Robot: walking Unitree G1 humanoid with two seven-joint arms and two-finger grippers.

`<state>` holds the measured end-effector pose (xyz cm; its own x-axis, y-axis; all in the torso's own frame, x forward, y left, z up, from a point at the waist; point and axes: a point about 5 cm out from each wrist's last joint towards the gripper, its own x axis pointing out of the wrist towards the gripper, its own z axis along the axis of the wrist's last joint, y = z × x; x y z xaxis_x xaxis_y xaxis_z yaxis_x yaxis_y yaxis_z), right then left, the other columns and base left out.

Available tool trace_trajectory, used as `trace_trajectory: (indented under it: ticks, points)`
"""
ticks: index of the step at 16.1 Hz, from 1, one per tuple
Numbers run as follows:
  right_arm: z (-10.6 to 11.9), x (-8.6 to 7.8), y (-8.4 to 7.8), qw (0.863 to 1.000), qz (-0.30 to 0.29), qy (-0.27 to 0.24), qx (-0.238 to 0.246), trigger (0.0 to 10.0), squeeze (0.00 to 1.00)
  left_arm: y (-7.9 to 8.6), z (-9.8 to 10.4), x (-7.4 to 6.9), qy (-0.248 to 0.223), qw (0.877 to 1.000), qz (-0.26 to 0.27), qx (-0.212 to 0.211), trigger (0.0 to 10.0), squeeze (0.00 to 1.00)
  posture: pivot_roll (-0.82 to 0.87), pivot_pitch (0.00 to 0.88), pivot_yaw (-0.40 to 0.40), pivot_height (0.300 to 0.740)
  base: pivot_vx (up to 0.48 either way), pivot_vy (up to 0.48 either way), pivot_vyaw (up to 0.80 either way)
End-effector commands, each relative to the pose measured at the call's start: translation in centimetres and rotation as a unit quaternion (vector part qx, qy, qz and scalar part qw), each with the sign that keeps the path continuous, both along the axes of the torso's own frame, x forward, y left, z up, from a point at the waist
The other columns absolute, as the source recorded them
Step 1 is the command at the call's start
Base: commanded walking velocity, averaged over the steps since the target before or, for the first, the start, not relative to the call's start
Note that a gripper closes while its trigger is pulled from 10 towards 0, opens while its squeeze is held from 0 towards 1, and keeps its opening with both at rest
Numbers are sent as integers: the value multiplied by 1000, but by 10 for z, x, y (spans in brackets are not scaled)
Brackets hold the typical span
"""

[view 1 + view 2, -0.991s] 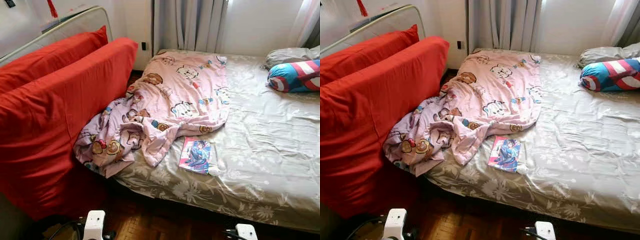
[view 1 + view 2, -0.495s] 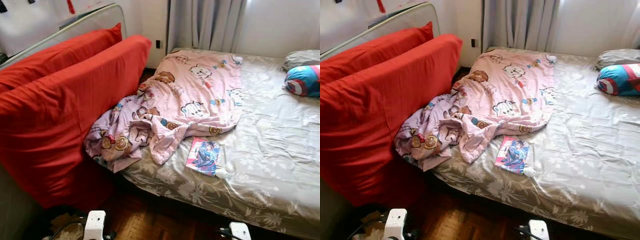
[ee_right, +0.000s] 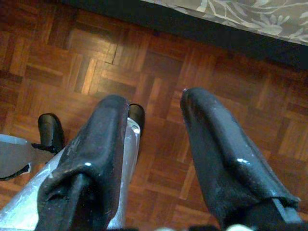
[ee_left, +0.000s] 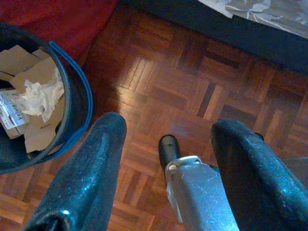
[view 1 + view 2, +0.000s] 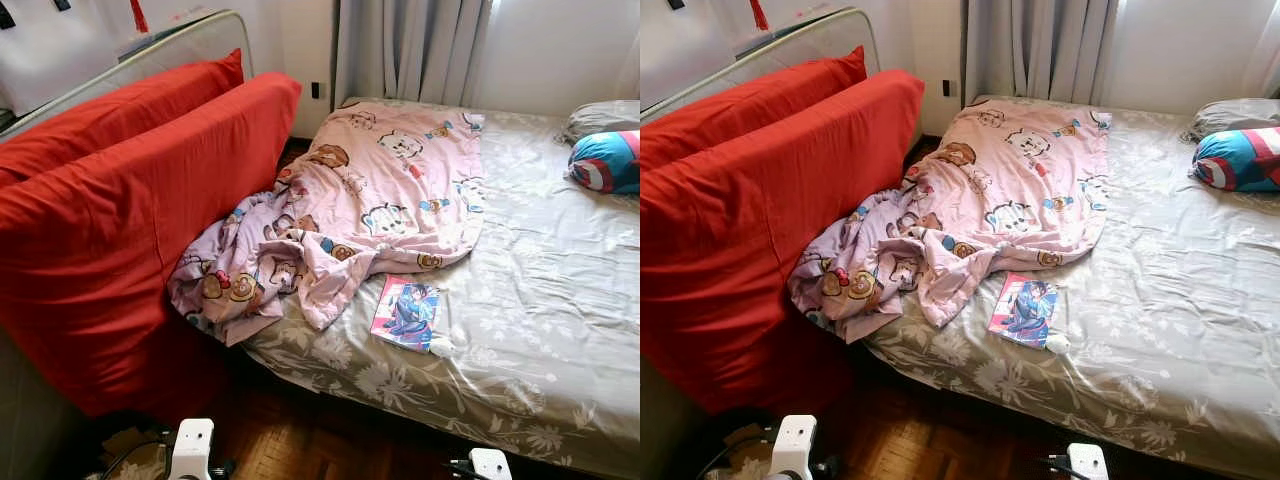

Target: Clean up the room

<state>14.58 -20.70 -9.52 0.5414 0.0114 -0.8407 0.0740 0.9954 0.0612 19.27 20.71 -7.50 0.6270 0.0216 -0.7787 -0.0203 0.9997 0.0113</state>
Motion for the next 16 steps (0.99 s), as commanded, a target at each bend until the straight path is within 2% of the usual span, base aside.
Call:
trace_trajectory:
  ticks: [1,4,8,11,13,16]
  points:
    - [1,2,-2,1000,-4,1,-3,10000,0,1,-1,-1,3,1000,7,-2,10000,0,-32,4,-8,740,0,0,0]
    - [9,20,-1,999,-19,-40,-8,10000,0,0,-1,-2,3,1000,11,-2,10000,0,-34,8,-9,740,80,0,0]
    - [13,37,17,998,-5,-56,-2,10000,0,1,-1,-2,3,1000,13,-3,10000,0,-26,8,-13,740,181,0,0]
    - [13,36,20,998,11,-56,-5,10000,0,3,-1,-2,3,1000,15,2,10000,0,-24,12,-11,740,249,0,419]
    - [10,31,18,999,-4,-46,1,10000,0,4,-1,-2,3,1000,16,4,10000,0,-24,14,-9,740,296,0,603]
    - [9,25,10,999,-8,-43,-3,10000,0,5,0,-2,3,1000,16,5,10000,0,-26,14,-7,740,309,0,0]
